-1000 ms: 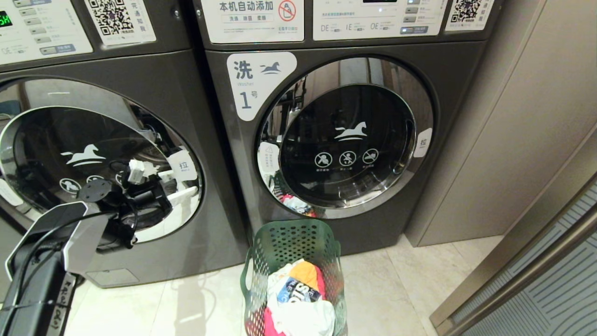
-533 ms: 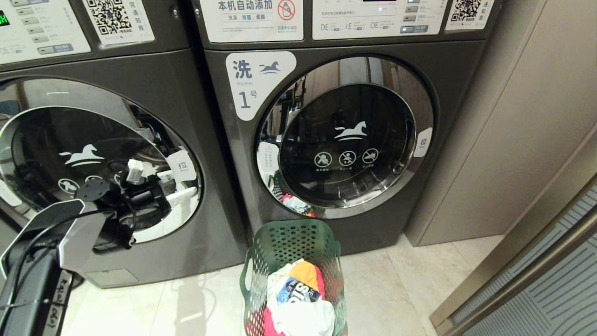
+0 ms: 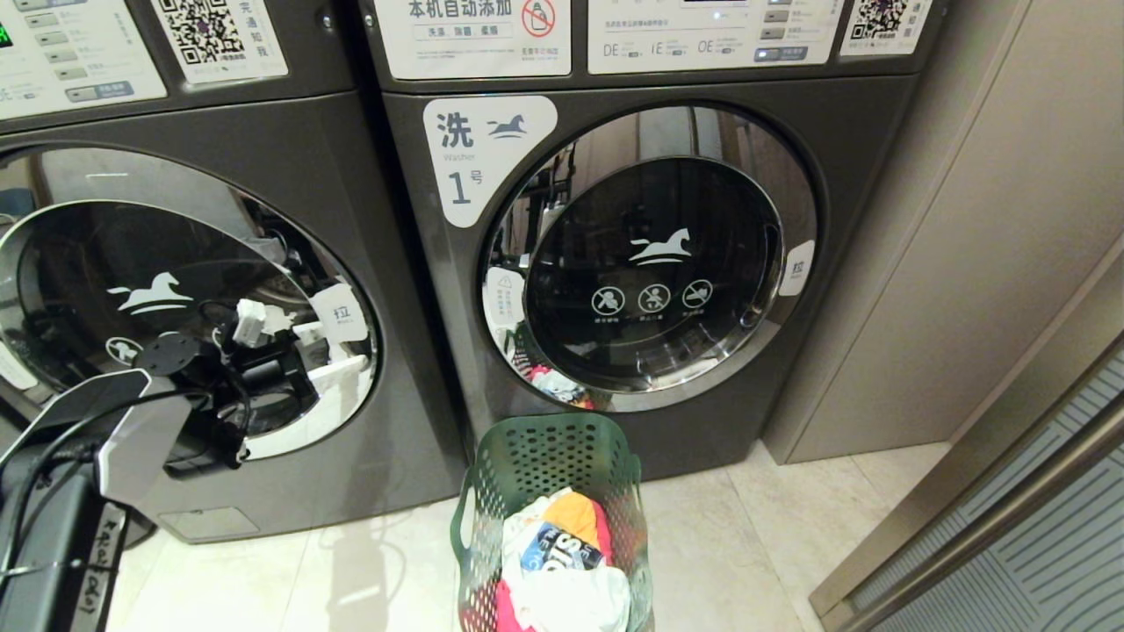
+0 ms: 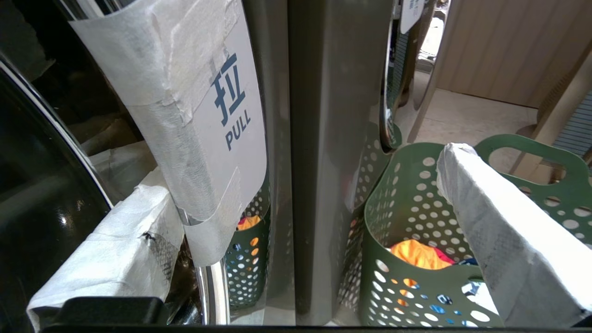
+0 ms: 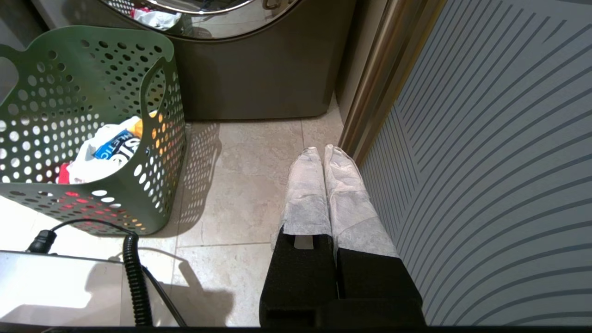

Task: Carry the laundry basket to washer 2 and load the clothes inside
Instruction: Open the lid of the washing machine

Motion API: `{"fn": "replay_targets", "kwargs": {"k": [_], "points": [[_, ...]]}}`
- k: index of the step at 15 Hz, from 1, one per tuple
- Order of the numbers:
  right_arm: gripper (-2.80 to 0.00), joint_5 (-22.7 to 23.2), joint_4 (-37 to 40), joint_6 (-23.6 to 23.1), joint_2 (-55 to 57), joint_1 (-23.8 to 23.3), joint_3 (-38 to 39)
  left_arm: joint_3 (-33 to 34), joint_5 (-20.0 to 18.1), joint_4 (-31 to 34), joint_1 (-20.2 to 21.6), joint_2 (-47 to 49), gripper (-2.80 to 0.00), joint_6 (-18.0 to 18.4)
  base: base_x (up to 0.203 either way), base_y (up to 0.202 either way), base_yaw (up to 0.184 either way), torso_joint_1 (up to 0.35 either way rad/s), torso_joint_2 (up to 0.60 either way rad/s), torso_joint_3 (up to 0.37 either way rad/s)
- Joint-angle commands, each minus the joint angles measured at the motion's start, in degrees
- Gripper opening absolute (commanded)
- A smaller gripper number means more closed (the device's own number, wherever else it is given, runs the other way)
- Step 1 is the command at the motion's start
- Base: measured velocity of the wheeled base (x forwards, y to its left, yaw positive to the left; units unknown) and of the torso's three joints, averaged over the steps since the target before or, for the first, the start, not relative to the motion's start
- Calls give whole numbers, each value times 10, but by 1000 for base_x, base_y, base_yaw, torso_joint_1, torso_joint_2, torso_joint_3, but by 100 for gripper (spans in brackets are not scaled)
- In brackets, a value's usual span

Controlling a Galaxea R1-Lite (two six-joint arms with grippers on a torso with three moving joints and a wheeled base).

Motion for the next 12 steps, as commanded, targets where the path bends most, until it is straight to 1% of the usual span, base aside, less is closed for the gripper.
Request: {"fn": "replay_targets", "kwargs": {"k": [1,5,9,12], "points": [[-280,0,0,-1,1,0,0,20,-12,-6,0,-14,0,2,0,0,0,0,0,0],[-280,0,1,-1,1,0,0,84,-14,-6,1,-44,0,25,0,0,0,0,0,0],[-280,0,1,-1,1,0,0,89,-14,-6,6,-45,0,29,0,0,0,0,0,0],[-280,0,1,-1,1,0,0,86,-14,-6,35,-41,0,28,0,0,0,0,0,0]]}}
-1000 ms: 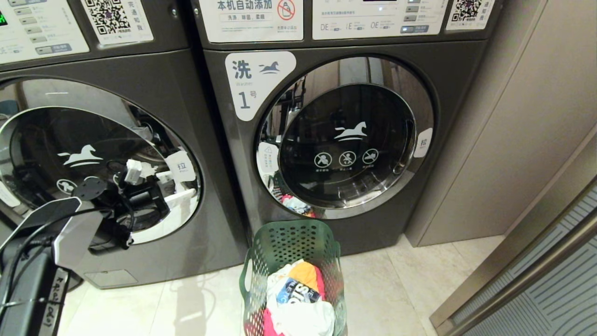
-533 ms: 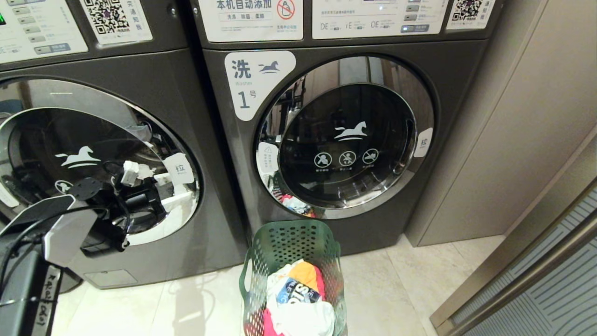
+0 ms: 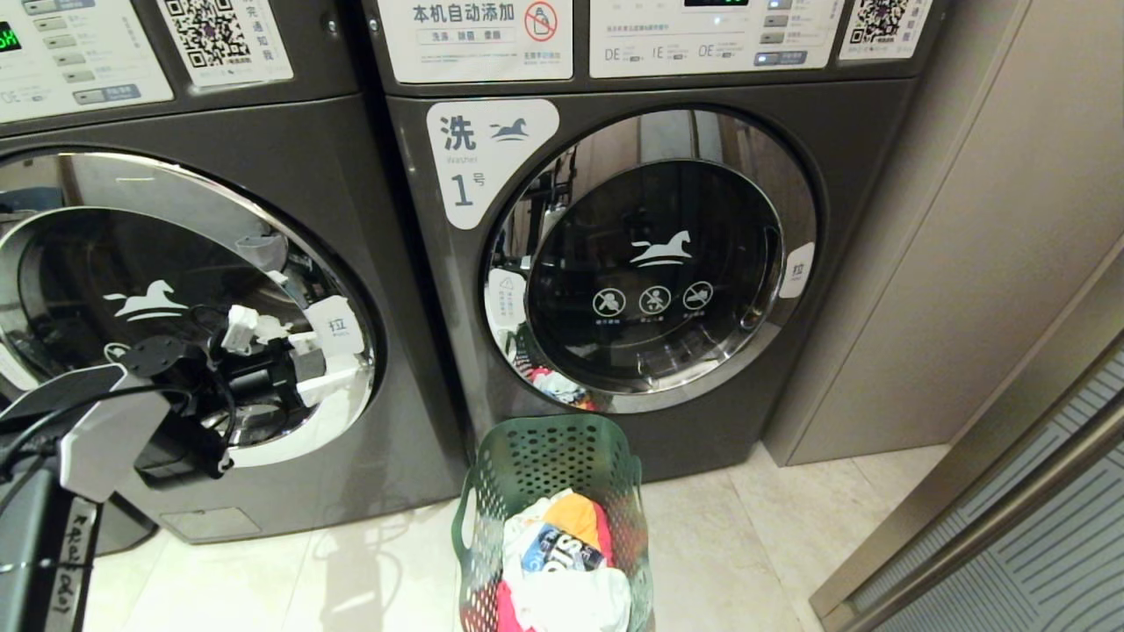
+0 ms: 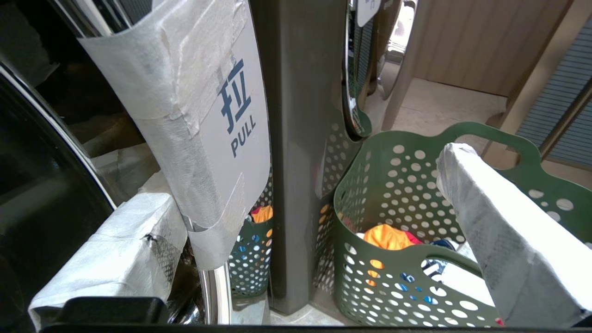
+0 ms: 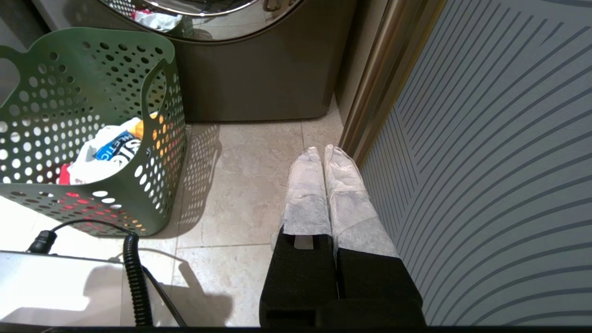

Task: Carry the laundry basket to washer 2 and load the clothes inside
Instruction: Open the lid of the washing machine

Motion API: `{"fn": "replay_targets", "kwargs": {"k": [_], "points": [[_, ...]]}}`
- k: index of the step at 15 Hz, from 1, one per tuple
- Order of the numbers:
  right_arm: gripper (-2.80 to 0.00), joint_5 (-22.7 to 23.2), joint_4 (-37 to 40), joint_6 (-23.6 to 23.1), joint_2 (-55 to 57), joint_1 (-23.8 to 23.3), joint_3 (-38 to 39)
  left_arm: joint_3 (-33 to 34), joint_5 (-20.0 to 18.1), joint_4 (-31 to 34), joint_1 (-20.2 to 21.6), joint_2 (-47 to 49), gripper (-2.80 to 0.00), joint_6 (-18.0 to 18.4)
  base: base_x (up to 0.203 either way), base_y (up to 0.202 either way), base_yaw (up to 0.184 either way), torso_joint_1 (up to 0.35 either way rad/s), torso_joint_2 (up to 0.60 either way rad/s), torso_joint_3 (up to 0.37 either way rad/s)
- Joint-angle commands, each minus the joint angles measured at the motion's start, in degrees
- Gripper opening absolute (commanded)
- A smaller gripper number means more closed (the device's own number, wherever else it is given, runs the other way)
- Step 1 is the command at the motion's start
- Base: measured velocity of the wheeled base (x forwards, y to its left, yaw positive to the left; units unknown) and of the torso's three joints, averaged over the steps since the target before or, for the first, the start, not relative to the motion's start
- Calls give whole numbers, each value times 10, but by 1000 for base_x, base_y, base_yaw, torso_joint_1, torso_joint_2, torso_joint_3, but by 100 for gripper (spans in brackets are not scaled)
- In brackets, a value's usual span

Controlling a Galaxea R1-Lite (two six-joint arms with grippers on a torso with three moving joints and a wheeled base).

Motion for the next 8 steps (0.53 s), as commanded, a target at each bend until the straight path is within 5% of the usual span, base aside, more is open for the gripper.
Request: {"fn": "replay_targets", "kwargs": {"k": [1,8], "points": [[-280,0,1,-1,1,0,0,-1,2,-5,26,1,0,-2,0,0,0,0,0,0],[-280,0,0,-1,1,0,0,-1,1,-5,93,-11,0,-9,0,0,0,0,0,0]]}}
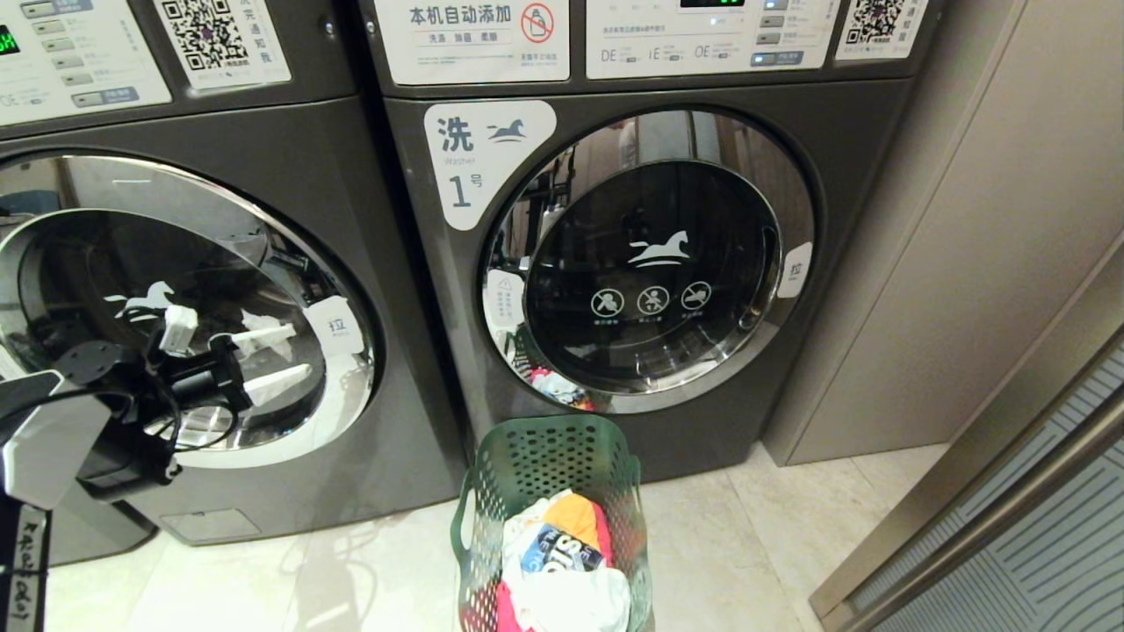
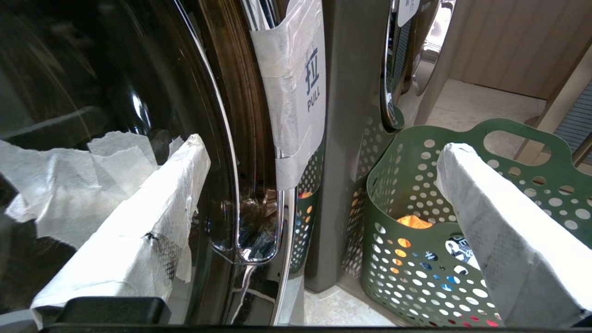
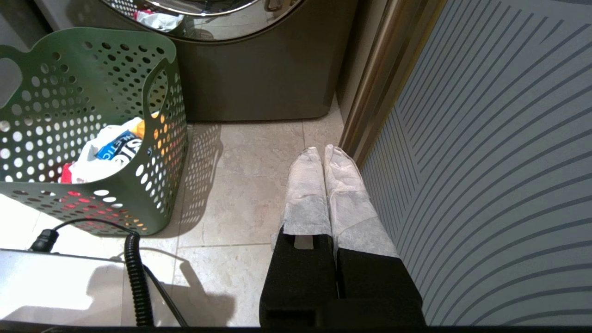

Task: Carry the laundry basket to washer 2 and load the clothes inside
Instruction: Open the lid of the washing machine

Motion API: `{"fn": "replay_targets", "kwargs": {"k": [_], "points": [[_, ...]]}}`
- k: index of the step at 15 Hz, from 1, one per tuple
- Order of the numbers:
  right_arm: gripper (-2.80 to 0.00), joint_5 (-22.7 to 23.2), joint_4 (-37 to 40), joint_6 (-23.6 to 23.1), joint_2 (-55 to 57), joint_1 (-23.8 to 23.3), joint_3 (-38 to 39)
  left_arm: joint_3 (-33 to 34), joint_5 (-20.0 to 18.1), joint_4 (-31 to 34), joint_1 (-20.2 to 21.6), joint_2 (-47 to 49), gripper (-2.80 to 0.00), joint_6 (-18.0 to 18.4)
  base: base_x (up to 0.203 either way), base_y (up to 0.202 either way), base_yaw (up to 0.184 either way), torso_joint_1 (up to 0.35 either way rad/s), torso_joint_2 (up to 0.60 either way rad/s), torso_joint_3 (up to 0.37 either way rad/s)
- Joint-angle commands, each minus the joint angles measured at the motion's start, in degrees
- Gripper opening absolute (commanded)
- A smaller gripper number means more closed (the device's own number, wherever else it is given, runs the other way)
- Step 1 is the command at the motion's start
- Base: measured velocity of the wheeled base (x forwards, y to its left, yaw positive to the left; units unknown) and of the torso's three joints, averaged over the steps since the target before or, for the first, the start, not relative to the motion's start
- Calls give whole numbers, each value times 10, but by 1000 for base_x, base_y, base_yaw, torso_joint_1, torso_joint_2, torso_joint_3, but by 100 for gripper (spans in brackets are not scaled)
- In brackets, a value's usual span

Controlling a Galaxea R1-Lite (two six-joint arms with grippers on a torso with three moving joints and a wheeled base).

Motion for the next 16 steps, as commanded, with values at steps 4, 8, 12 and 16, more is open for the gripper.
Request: {"fn": "replay_targets", "kwargs": {"k": [4,8,12,16], "points": [[-280,0,1,-1,1,0,0,83,-2,-4,19,-100,0,0,0,0,0,0,0,0],[-280,0,1,-1,1,0,0,281,7,-4,65,-276,0,0,0,0,0,0,0,0],[-280,0,1,-1,1,0,0,438,20,-4,233,-449,0,-50,0,0,0,0,0,0],[-280,0,1,-1,1,0,0,466,44,23,434,-605,0,-159,0,0,0,0,0,0]]}}
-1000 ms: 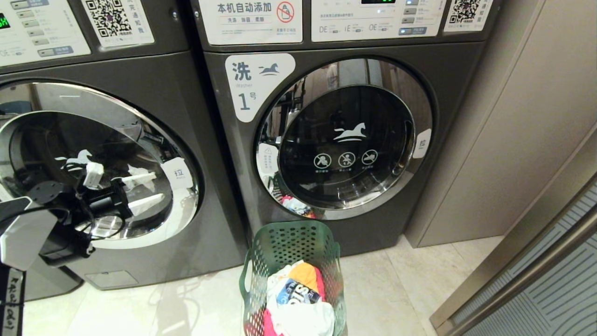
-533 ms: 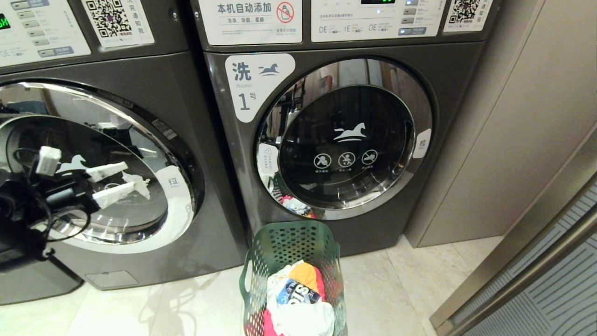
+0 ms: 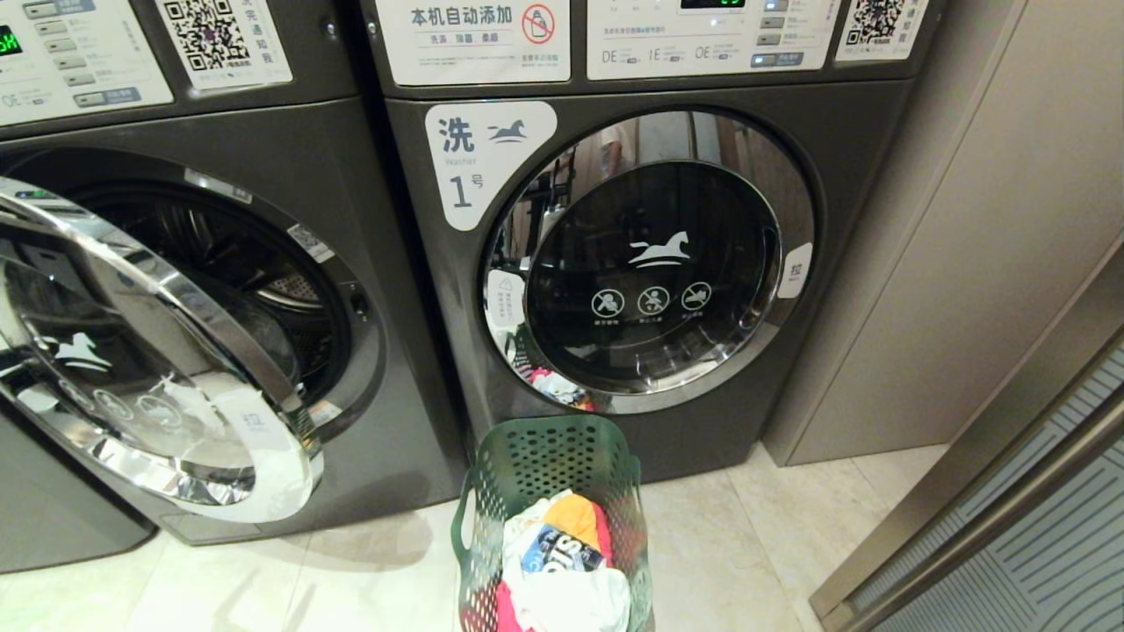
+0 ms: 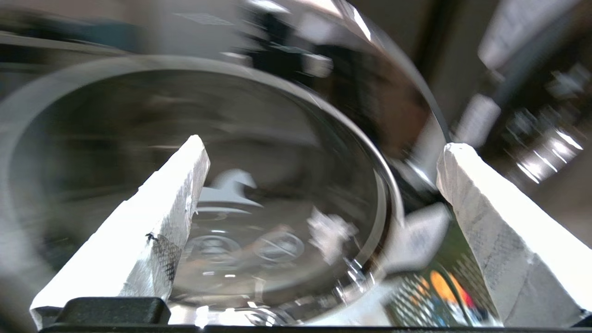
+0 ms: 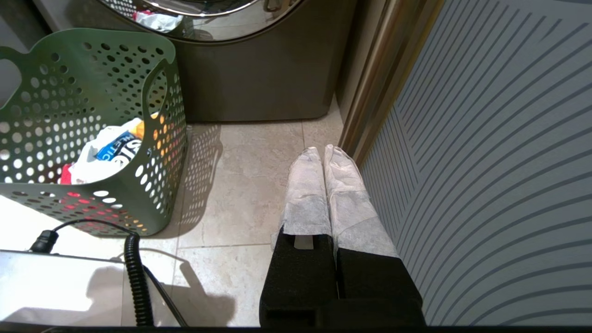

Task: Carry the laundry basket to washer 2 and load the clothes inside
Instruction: Open the lid of the washing machine

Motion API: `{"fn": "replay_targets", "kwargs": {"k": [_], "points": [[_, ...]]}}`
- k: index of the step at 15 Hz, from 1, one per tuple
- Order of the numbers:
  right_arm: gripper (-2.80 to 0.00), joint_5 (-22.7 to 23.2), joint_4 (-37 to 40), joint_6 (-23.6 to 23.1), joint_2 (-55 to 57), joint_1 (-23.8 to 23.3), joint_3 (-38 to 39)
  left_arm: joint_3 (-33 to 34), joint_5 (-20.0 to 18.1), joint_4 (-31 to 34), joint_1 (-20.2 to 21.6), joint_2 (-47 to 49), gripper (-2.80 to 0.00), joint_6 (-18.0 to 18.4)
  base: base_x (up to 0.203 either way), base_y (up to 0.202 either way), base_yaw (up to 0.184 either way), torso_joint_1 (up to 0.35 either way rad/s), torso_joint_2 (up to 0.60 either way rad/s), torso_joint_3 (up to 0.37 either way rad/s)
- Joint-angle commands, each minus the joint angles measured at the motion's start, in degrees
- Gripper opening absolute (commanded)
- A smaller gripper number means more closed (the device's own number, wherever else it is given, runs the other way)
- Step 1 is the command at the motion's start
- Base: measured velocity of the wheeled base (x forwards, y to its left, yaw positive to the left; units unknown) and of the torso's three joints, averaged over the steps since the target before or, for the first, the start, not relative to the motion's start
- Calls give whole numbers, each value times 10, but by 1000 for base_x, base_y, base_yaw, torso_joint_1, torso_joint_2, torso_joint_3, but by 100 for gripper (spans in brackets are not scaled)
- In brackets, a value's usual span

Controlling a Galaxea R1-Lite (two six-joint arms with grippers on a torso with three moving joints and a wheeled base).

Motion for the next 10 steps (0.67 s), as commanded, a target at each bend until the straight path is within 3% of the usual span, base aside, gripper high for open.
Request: {"fn": "replay_targets", "kwargs": {"k": [1,3,4,8,10], "points": [[-280,0,1,-1,1,0,0,3,24,25,70,-122,0,-62,0,0,0,0,0,0],[-280,1,1,-1,1,0,0,-19,88,85,96,-180,0,-132,0,0,0,0,0,0],[-280,0,1,-1,1,0,0,-28,103,111,100,-199,0,-143,0,0,0,0,0,0],[-280,0,1,-1,1,0,0,-40,118,281,68,-261,0,-149,0,0,0,0,0,0],[-280,0,1,-1,1,0,0,-55,160,405,12,-289,0,-150,0,0,0,0,0,0]]}}
